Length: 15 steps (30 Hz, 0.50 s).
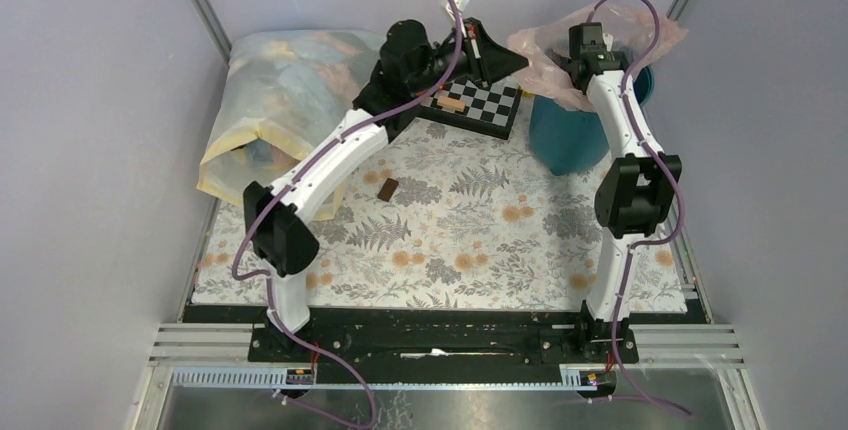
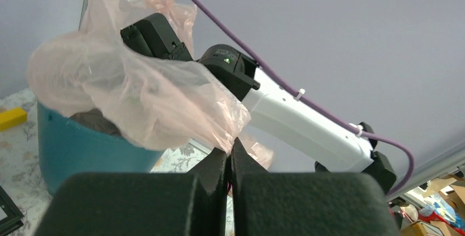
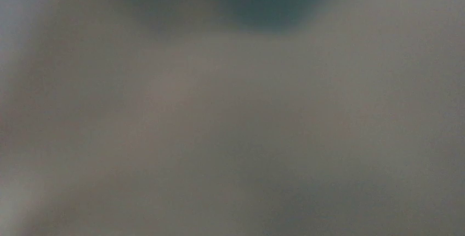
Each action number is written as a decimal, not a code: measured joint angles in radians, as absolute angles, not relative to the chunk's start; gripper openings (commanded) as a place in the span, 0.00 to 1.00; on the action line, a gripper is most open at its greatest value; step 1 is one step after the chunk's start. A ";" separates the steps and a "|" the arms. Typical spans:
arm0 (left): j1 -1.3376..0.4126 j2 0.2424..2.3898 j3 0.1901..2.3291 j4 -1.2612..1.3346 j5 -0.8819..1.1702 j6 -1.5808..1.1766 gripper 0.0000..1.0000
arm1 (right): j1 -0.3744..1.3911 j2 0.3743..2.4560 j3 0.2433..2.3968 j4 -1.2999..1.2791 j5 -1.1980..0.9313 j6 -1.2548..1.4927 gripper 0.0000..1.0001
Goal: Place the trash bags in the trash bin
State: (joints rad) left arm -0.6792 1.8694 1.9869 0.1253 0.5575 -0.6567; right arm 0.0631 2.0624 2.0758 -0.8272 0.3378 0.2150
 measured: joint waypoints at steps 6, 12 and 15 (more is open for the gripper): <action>-0.672 1.964 1.980 0.128 0.559 -0.675 0.00 | 0.038 2.107 2.051 -0.837 0.391 0.227 0.00; -0.663 2.048 1.991 0.119 0.545 -0.683 0.00 | 0.007 2.101 2.049 -0.838 0.500 0.230 0.07; -0.661 2.112 2.030 0.101 0.538 -0.690 0.00 | -0.003 2.075 2.050 -0.841 0.502 0.210 0.13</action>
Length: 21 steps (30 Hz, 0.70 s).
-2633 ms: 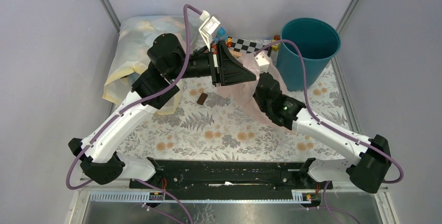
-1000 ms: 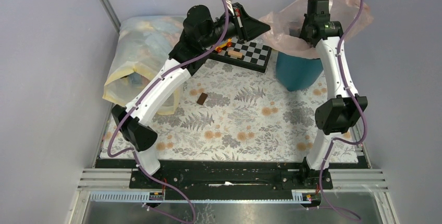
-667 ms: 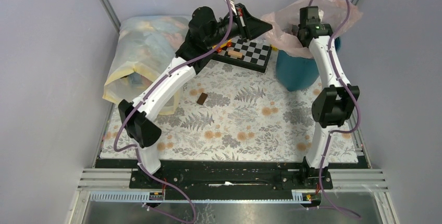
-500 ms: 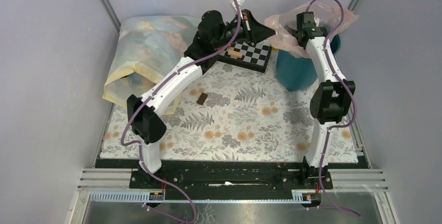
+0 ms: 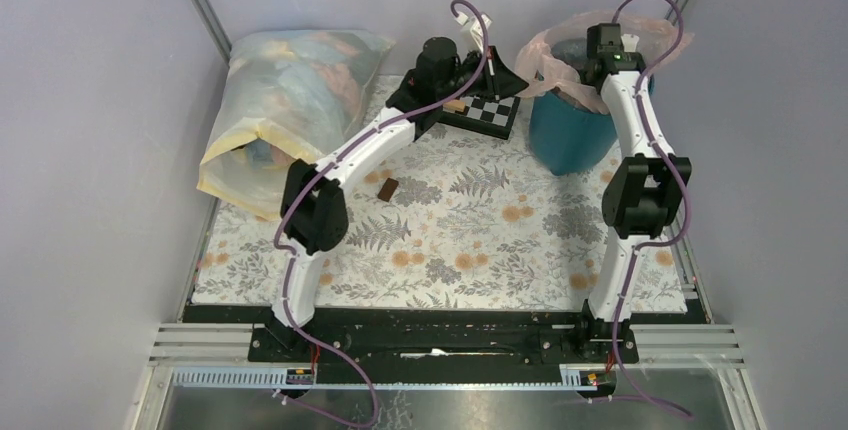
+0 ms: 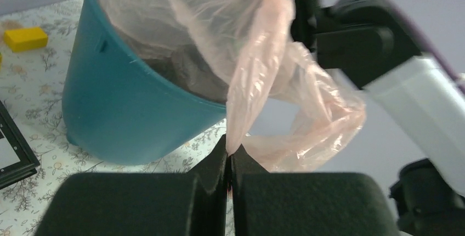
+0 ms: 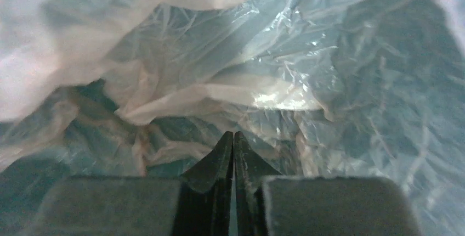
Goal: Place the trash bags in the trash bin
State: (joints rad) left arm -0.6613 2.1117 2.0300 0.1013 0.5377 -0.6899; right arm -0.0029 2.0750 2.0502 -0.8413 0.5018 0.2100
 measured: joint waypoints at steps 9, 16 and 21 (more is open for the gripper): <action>-0.661 2.191 2.053 0.068 0.511 -0.711 0.00 | -0.052 1.952 2.118 -0.878 0.371 0.180 0.36; -0.661 2.189 2.055 0.069 0.488 -0.704 0.00 | -0.070 1.826 2.137 -0.928 0.322 0.179 0.56; -0.661 2.159 2.028 0.078 0.480 -0.705 0.00 | -0.069 1.722 2.078 -0.937 0.333 0.199 0.73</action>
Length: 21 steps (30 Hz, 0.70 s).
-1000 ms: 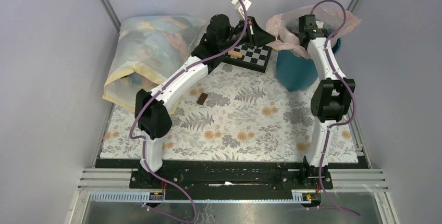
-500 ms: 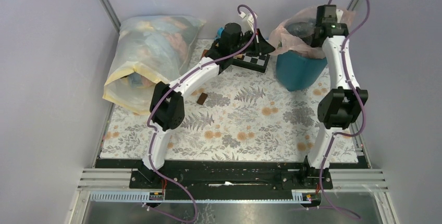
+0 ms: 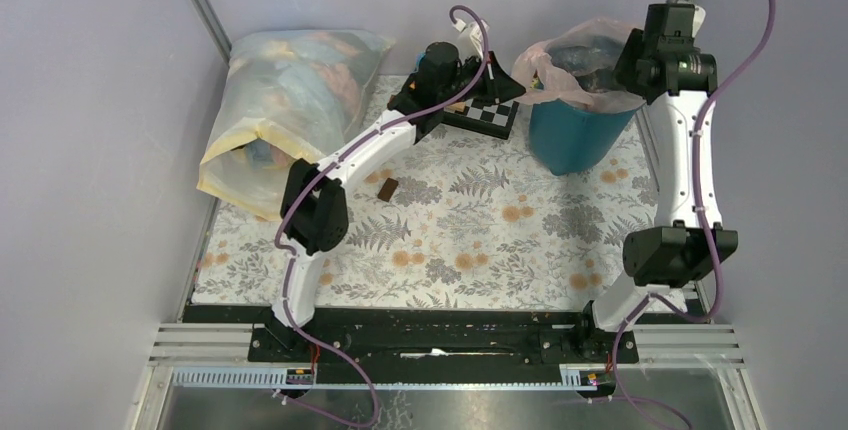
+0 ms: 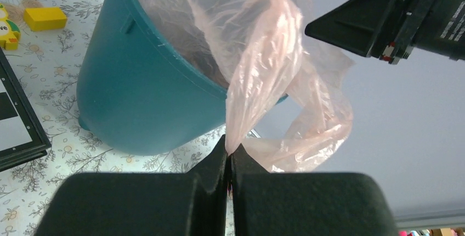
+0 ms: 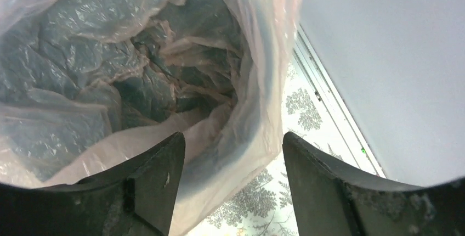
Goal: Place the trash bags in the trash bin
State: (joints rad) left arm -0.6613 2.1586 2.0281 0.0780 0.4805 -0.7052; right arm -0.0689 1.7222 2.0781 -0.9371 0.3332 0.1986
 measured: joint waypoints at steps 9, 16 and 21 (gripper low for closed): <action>-0.661 2.061 1.952 0.128 0.489 -0.712 0.00 | -0.068 1.625 1.890 -0.942 0.377 0.260 0.77; -0.661 2.028 1.893 0.152 0.495 -0.708 0.00 | -0.068 1.621 1.803 -0.928 0.382 0.298 0.76; -0.661 2.028 1.871 0.150 0.500 -0.708 0.00 | -0.068 1.624 1.777 -0.900 0.370 0.321 0.60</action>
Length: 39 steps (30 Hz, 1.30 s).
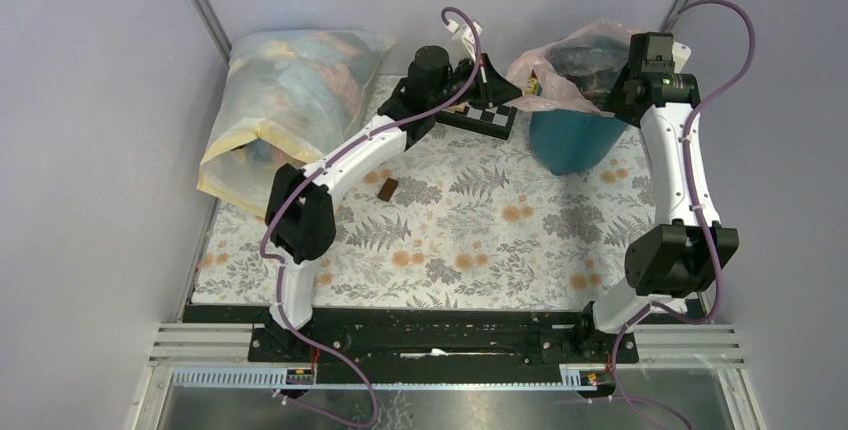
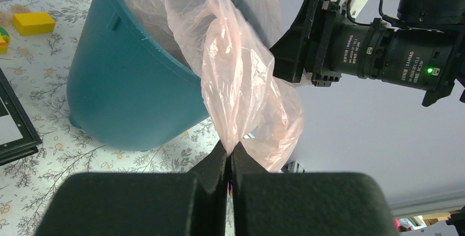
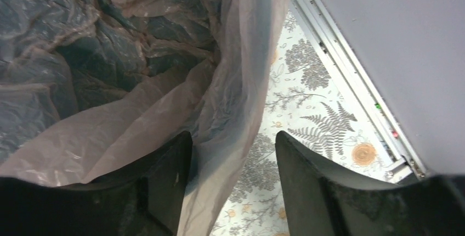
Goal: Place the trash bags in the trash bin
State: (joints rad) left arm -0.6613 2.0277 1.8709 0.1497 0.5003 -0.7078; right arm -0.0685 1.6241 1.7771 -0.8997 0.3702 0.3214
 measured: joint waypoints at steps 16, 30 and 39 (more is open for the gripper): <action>-0.661 2.006 1.837 0.151 0.501 -0.706 0.00 | -0.074 1.655 1.780 -0.828 0.338 0.393 0.16; -0.661 1.858 1.776 0.084 0.512 -0.734 0.00 | -0.073 1.650 1.837 -0.928 0.250 0.395 0.00; -0.664 1.534 1.562 0.008 0.517 -0.738 0.00 | -0.018 1.446 1.695 -0.952 0.014 0.432 0.00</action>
State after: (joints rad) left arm -0.6643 1.5341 1.5620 0.0082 0.5167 -0.7376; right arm -0.0177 1.4464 1.6951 -0.9516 0.0135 0.4316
